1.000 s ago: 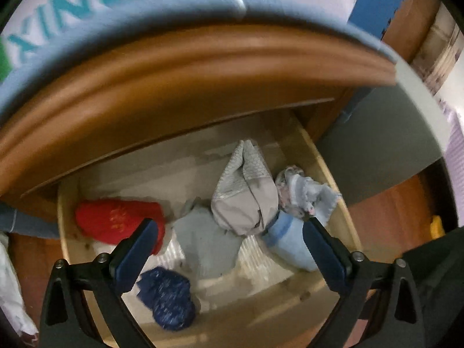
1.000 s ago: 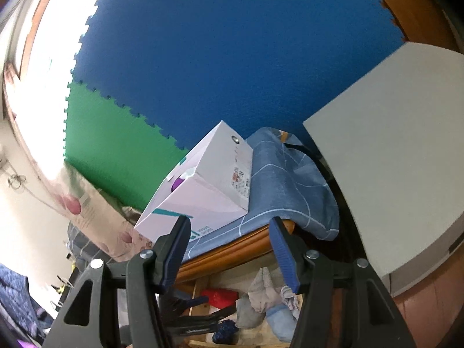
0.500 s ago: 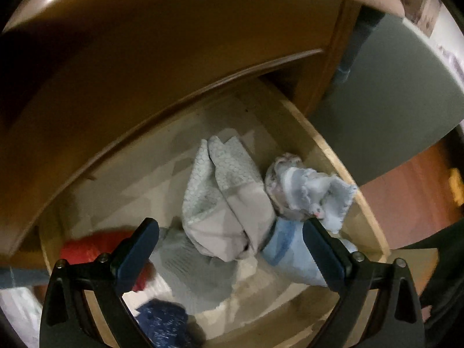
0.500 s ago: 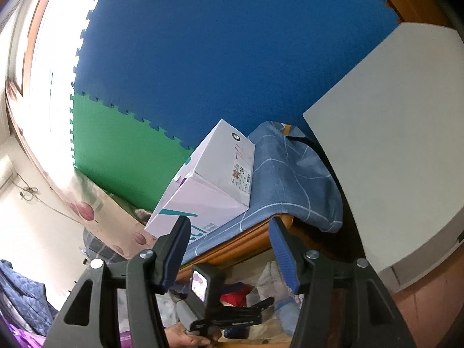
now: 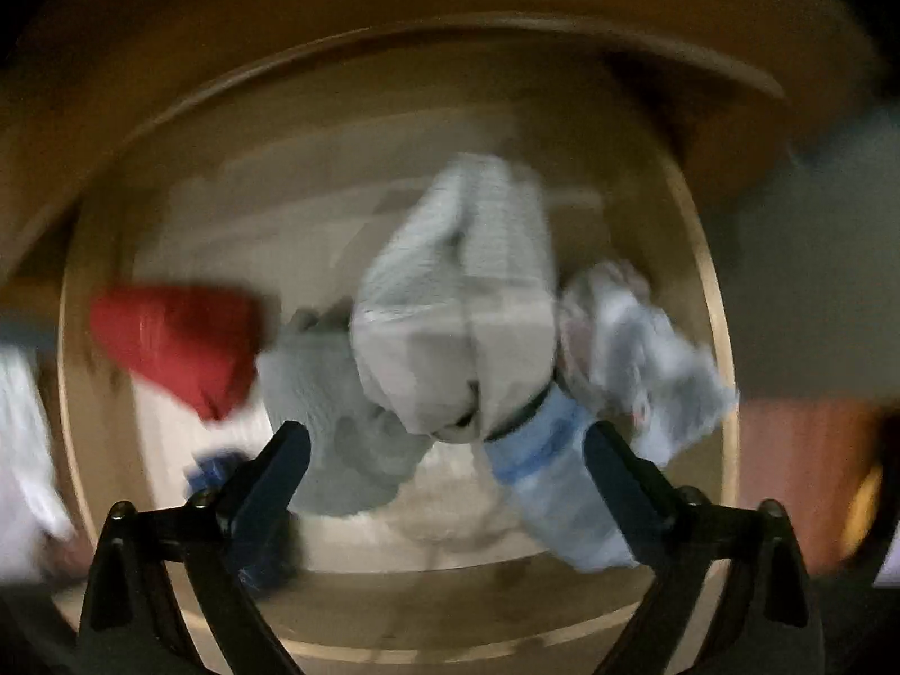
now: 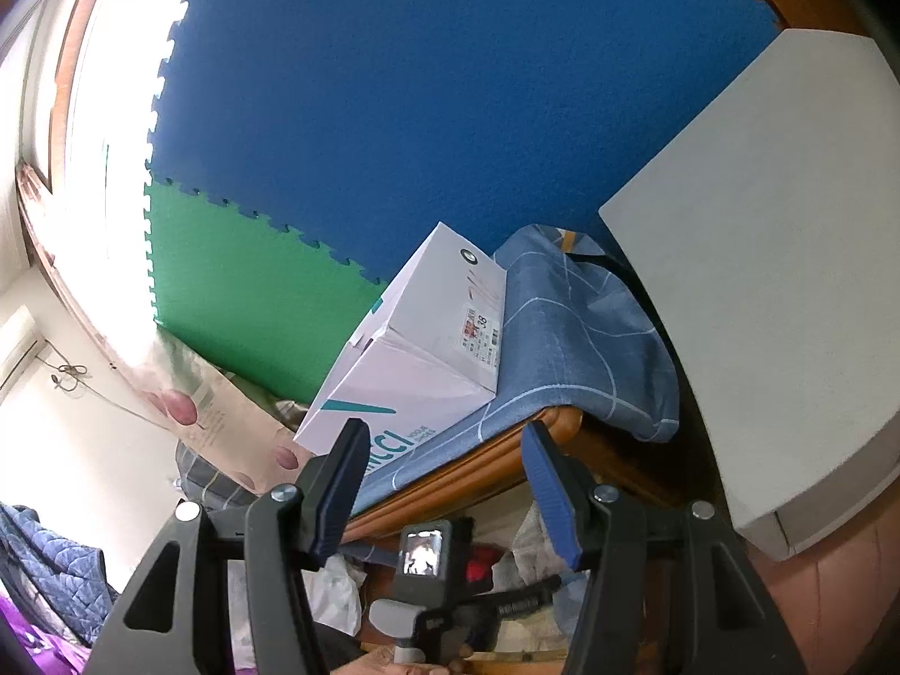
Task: Take underwear out of drawer
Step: 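Lower the left tool into the drawer while the right tool returns from the box, then grasp the grey hexagon-patterned cloth in the drawer with the left gripper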
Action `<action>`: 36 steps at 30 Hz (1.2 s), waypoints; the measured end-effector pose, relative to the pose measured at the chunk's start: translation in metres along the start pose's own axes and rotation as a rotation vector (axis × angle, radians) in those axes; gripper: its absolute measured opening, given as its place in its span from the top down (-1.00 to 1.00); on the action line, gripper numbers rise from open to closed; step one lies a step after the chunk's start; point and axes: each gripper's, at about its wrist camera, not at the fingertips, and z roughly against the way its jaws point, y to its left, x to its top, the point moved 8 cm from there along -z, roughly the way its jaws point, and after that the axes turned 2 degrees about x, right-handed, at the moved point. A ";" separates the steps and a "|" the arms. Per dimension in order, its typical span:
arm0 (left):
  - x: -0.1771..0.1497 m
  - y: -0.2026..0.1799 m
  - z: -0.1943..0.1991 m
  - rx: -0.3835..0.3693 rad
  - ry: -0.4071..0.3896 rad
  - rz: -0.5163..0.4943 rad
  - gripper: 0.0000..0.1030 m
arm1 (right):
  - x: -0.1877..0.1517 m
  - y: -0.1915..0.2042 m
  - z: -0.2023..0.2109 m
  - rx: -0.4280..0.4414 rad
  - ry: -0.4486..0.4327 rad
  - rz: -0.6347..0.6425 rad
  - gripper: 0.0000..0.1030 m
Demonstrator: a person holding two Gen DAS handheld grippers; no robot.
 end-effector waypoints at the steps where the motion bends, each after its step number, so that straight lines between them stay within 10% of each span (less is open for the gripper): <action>1: 0.004 0.005 0.002 -0.046 -0.011 0.075 -0.84 | 0.000 0.000 0.001 0.004 0.001 -0.003 -0.12; 18: -0.005 0.014 -0.008 -0.094 0.027 0.403 -0.70 | -0.001 -0.003 0.005 0.062 0.026 -0.037 -0.12; 24: -0.020 0.045 -0.026 -0.273 0.067 0.808 -0.68 | 0.001 -0.007 0.007 0.086 0.029 -0.063 -0.12; 36: 0.000 0.005 -0.038 -0.301 0.120 0.685 -0.72 | 0.003 -0.014 0.009 0.111 0.042 -0.105 -0.12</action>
